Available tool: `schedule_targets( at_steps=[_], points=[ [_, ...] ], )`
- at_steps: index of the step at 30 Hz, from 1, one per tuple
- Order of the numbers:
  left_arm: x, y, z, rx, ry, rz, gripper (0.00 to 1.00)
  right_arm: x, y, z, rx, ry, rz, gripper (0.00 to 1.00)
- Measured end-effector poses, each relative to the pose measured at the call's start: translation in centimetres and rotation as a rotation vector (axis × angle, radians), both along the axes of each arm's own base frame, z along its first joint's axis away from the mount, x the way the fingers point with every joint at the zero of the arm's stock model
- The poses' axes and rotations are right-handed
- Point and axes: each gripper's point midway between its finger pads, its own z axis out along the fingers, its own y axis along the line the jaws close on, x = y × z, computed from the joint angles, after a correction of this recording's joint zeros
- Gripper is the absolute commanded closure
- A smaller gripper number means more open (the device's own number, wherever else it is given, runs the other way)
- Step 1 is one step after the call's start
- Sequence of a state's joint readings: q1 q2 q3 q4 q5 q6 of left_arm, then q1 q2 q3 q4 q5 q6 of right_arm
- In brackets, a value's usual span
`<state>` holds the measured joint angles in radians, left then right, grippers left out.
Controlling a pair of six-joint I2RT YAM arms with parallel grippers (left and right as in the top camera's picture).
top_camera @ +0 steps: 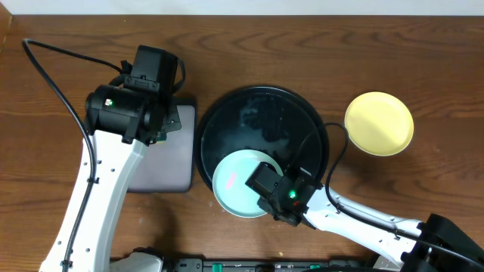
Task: Clean dirty plates on tray and stack at the side
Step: 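Grip the light-blue plate rim on the tray with the right gripper, then slide the light-blue plate to the tray center with the right gripper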
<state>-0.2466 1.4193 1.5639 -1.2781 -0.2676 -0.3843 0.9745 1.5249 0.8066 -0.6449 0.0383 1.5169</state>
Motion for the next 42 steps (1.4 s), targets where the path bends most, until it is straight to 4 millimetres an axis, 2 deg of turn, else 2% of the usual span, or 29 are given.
schedule_targets(
  at_steps=[6, 13, 19, 23, 29, 36, 42],
  points=[
    [0.0, 0.0, 0.0, 0.0, 0.0, 0.0, 0.92, 0.1, -0.1, 0.0, -0.004, -0.006, -0.009, 0.99],
    [0.0, 0.0, 0.0, 0.0, 0.0, 0.0, 0.92, 1.1, -0.6, 0.1, -0.035, -0.058, -0.015, 0.99],
    [0.0, 0.0, 0.0, 0.0, 0.0, 0.0, 0.93, 4.5, -2.4, 1.3, -0.086, -0.183, 0.03, 0.99],
    [0.0, 0.0, 0.0, 0.0, 0.0, 0.0, 0.92, 8.1, -3.8, 3.2, -0.088, -0.251, 0.093, 0.99],
    [0.0, 0.0, 0.0, 0.0, 0.0, 0.0, 0.92, 12.2, -5.4, 4.7, -0.064, -0.326, 0.093, 0.99],
    [0.0, 0.0, 0.0, 0.0, 0.0, 0.0, 0.92, 14.3, -6.1, 5.3, -0.05, -0.382, 0.074, 0.99],
    [0.0, 0.0, 0.0, 0.0, 0.0, 0.0, 0.92, 14.4, -6.8, 2.8, -0.12, -0.336, 0.078, 0.99]
  ],
)
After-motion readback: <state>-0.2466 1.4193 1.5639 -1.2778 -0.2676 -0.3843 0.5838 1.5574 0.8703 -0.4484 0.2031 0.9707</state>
